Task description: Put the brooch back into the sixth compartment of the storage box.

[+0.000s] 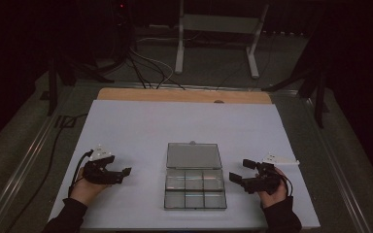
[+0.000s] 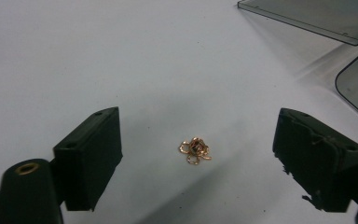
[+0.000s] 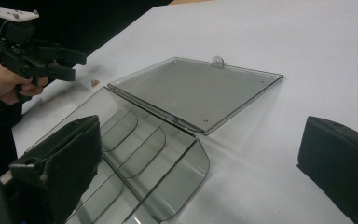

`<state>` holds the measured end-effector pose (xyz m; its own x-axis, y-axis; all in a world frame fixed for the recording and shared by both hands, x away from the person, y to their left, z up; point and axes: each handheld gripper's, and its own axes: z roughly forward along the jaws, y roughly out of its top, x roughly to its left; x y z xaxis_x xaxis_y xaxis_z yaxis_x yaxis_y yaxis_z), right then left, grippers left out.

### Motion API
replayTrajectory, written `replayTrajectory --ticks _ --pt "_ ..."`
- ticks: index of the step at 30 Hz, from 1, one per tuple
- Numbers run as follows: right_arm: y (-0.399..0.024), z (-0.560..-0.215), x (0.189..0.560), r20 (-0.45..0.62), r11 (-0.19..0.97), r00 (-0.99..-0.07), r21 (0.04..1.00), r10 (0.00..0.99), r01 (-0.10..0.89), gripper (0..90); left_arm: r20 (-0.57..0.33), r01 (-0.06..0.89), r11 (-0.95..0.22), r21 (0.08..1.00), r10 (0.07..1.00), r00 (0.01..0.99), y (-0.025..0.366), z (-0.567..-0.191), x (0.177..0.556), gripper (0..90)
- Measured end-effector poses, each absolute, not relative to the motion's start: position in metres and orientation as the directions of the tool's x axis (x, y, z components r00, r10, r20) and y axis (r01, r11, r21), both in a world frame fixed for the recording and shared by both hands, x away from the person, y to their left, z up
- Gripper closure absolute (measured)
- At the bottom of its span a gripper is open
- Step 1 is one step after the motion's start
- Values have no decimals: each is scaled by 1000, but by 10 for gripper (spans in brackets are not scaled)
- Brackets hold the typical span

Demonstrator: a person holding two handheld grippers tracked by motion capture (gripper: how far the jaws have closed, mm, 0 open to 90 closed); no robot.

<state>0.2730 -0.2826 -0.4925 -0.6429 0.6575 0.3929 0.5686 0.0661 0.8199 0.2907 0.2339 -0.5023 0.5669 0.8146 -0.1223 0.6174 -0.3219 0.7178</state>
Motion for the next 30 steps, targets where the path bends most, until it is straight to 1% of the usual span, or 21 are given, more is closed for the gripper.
replayTrajectory --ticks 2,6,9,10,12,16,19,27,30 --pt "-283 -492 273 391 67 -643 820 659 568 0 -131 624 -314 716 817 561 233 -503 292 225" --pt "-283 -492 273 389 68 -644 822 659 566 0 -140 634 -316 706 816 561 231 -505 294 250" --pt "-283 -492 273 390 68 -644 821 658 567 0 -123 642 -339 687 817 563 229 -507 294 264" --pt "-283 -492 273 390 68 -644 821 658 567 0 -120 642 -341 687 818 563 229 -508 294 300" --pt "-283 -492 273 389 68 -644 821 659 567 0 -115 644 -343 683 821 559 228 -509 294 343" --pt "-283 -492 273 390 68 -643 821 659 567 0 -118 641 -356 680 810 575 228 -511 295 469" --pt "-283 -492 273 390 68 -644 820 658 568 0 -103 633 -373 678 805 584 226 -513 296 547" --pt "-282 -493 273 391 69 -642 818 660 570 0 -110 646 -372 667 808 579 223 -515 302 685" --pt "-283 -493 273 391 69 -642 819 660 570 0 -109 651 -382 655 806 582 224 -516 302 718"
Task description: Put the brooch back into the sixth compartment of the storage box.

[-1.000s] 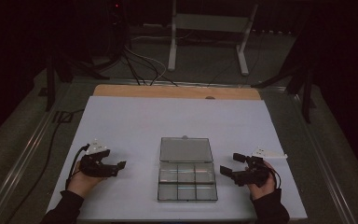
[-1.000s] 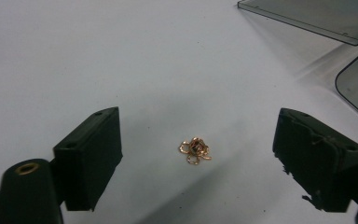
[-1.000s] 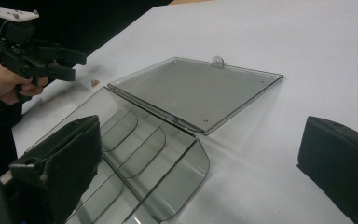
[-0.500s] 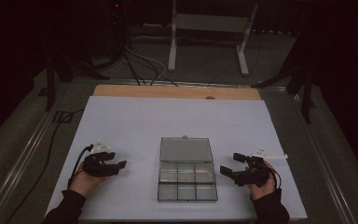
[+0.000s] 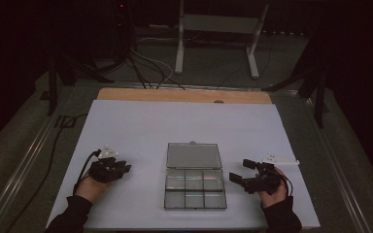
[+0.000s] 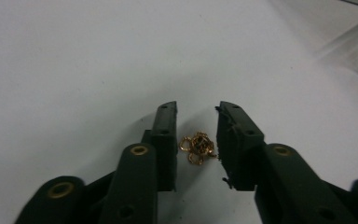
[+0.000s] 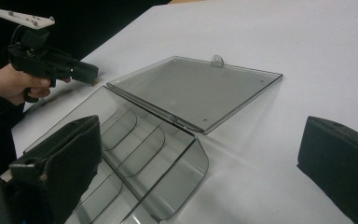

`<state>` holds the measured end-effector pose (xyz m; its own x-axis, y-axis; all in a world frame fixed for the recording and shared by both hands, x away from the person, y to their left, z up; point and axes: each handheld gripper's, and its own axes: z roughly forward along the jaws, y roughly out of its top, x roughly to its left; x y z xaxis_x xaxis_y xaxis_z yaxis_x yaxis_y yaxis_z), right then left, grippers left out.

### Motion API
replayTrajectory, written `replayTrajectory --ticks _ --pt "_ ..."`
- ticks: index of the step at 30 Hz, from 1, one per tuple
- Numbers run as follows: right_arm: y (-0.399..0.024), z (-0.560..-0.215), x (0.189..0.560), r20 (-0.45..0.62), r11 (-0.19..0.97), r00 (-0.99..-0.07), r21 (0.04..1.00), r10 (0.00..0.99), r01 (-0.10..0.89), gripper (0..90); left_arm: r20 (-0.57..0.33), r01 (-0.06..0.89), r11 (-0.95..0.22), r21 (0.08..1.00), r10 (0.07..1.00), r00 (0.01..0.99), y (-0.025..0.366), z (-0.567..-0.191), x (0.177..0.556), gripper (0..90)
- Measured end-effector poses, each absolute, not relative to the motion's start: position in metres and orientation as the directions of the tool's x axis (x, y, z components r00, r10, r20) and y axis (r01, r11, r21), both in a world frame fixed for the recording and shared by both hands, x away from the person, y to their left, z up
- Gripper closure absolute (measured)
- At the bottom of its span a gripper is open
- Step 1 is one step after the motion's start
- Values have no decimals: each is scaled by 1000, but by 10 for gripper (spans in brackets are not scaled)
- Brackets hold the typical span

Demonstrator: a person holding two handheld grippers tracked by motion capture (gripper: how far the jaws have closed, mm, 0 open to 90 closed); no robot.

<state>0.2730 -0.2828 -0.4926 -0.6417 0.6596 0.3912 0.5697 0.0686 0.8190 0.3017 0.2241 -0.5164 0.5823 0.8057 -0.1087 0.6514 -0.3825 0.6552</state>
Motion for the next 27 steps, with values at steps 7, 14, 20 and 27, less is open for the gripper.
replayTrajectory --ticks 7,14,20,27 --pt "-283 -493 273 390 70 -642 819 660 569 0 -109 656 -387 649 805 583 224 -518 302 766" --pt "-283 -493 273 392 69 -641 818 660 571 0 -106 661 -397 637 804 585 223 -516 303 776" --pt "-283 -493 273 394 67 -641 818 659 572 0 -111 665 -393 635 805 582 224 -516 304 777" --pt "-283 -493 273 396 65 -640 817 658 573 0 -114 665 -390 637 806 581 224 -516 304 778"
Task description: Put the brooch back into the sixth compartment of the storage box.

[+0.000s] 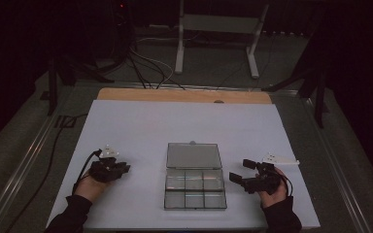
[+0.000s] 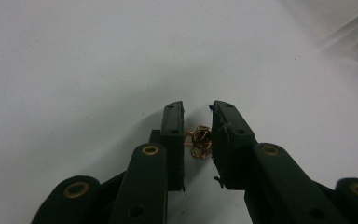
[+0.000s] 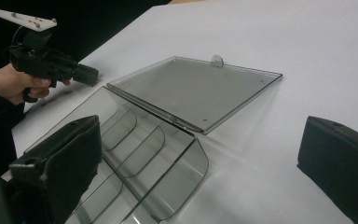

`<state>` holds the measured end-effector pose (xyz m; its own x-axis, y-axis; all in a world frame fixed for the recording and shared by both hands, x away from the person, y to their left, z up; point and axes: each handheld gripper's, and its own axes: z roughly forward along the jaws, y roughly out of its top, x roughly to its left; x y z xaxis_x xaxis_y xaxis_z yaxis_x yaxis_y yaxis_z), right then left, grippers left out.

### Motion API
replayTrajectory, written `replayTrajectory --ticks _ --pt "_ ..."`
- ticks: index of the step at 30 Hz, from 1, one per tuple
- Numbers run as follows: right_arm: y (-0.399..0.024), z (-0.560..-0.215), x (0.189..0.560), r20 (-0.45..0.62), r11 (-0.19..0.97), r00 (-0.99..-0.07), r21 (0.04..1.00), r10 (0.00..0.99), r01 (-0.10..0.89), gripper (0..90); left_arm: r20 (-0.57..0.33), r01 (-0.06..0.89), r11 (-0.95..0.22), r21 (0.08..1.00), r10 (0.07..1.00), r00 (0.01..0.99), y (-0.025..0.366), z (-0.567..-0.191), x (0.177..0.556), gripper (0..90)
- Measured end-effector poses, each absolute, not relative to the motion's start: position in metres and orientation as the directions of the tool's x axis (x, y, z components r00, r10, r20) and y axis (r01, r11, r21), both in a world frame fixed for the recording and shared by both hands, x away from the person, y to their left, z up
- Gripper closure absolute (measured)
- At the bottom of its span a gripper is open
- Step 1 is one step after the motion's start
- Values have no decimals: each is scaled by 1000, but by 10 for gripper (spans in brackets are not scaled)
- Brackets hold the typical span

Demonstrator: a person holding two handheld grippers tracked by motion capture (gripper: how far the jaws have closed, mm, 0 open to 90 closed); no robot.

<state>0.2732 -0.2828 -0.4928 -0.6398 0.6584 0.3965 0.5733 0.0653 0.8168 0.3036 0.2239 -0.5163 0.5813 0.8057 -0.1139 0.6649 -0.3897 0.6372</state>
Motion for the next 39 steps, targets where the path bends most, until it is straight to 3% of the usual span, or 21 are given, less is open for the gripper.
replayTrajectory --ticks 2,4,39 --pt "-283 -493 273 397 65 -640 817 658 573 0 -112 664 -390 639 806 581 224 -516 303 779" --pt "-283 -493 273 397 65 -640 817 658 573 0 -121 666 -383 640 806 579 225 -516 303 835" --pt "-283 -493 273 398 62 -641 818 656 571 0 -119 623 -391 677 777 618 215 -494 296 838"
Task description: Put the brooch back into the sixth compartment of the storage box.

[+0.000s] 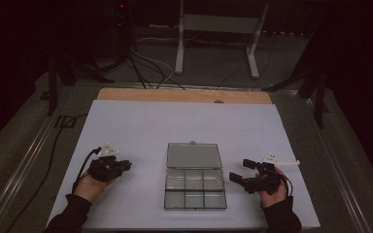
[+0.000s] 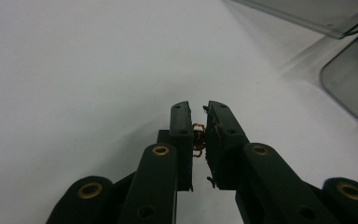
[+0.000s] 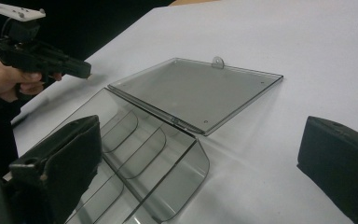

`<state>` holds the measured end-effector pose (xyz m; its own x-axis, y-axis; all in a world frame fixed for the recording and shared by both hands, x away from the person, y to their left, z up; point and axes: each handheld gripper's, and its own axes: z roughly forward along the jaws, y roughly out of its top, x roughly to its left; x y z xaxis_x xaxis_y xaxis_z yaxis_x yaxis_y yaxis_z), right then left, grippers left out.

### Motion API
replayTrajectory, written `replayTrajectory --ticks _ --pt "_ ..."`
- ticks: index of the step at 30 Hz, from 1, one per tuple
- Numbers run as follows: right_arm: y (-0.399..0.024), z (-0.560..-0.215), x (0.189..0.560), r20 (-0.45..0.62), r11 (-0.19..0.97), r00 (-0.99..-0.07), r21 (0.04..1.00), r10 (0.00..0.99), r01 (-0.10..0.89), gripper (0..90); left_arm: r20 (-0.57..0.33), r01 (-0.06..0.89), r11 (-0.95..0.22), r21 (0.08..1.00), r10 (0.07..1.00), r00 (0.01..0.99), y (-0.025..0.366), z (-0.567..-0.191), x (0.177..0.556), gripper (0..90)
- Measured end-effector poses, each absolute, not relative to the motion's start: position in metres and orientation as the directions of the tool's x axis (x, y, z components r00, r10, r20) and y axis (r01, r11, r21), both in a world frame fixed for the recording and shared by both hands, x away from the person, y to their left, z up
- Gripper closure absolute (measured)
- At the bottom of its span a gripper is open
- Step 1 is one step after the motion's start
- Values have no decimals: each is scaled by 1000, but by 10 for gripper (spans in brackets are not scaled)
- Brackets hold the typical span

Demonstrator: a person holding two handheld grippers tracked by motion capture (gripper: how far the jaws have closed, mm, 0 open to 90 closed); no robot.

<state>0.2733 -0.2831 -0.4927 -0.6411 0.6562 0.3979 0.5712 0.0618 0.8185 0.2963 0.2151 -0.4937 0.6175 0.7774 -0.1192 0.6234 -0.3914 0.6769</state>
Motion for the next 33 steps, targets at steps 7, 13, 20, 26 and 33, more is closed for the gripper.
replayTrajectory --ticks 7,13,20,26,33 --pt "-282 -493 273 397 64 -643 818 655 571 0 -122 609 -402 684 760 638 207 -489 294 838" --pt "-283 -492 273 393 66 -647 822 654 566 0 -139 610 -401 684 748 648 203 -488 292 838" --pt "-282 -492 273 392 67 -647 822 654 566 0 -154 599 -410 688 723 673 196 -484 291 838" --pt "-282 -492 273 392 65 -646 822 655 565 0 -163 582 -420 696 697 699 188 -479 289 838" --pt "-282 -492 273 392 68 -647 821 654 566 0 -175 559 -435 706 658 733 175 -473 287 838"
